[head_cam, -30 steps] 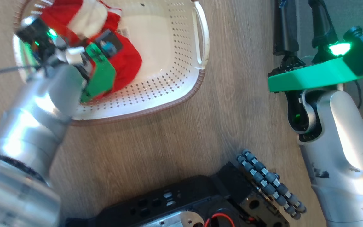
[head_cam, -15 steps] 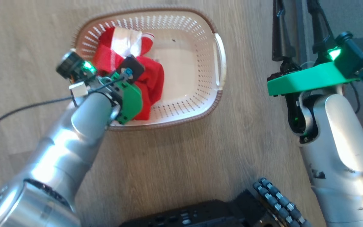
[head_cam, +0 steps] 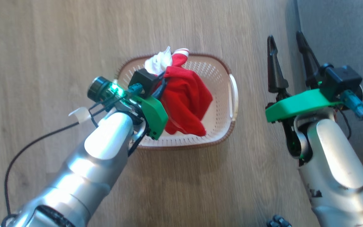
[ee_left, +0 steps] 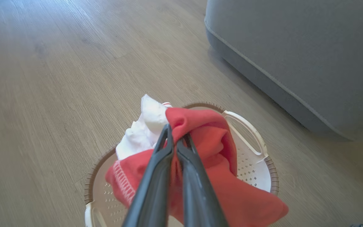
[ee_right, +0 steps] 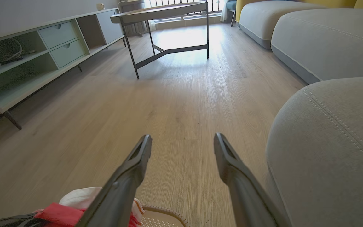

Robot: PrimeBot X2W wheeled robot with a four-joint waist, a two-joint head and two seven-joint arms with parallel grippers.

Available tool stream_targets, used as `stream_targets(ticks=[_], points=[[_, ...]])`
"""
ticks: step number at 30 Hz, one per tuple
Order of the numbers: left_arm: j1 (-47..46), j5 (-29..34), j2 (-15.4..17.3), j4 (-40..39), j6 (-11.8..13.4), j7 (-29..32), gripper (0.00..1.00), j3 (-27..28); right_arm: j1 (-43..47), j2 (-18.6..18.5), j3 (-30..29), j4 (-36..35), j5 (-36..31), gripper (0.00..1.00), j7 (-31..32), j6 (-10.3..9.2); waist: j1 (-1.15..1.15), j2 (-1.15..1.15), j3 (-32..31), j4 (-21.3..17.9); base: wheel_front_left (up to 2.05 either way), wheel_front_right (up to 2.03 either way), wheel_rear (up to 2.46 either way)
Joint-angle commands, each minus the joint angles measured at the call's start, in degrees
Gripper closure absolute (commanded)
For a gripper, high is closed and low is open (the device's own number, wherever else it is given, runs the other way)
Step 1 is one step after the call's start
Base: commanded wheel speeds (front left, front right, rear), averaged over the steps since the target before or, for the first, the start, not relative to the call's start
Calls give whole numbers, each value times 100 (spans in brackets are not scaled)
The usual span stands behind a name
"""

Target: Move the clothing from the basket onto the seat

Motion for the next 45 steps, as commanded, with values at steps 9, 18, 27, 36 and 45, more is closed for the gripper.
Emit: stream_targets(ticks=[9,18,27,36,45], points=[[364,-209,39,-968,222,-61,100,543,536,-58,63,28,44,0,-27,40,0,-1,-1053,353,0,0,0],[652,-191,39,-1731,235,-62,100,886,925,-49,87,174,77,0,-27,40,0,-1,-1675,365,0,0,0],[586,-77,39,-2384,291,-62,100,1094,1230,-1,122,215,103,0,-27,40,0,-1,-2008,322,0,0,0],[210,-19,39,-2904,313,-62,100,1152,1316,26,163,231,92,0,-27,40,0,-1,-2094,305,0,0,0],[124,-21,56,-2948,319,-39,100,1093,1173,56,387,-366,178,0,-27,40,0,-1,-2066,277,0,0,0]])
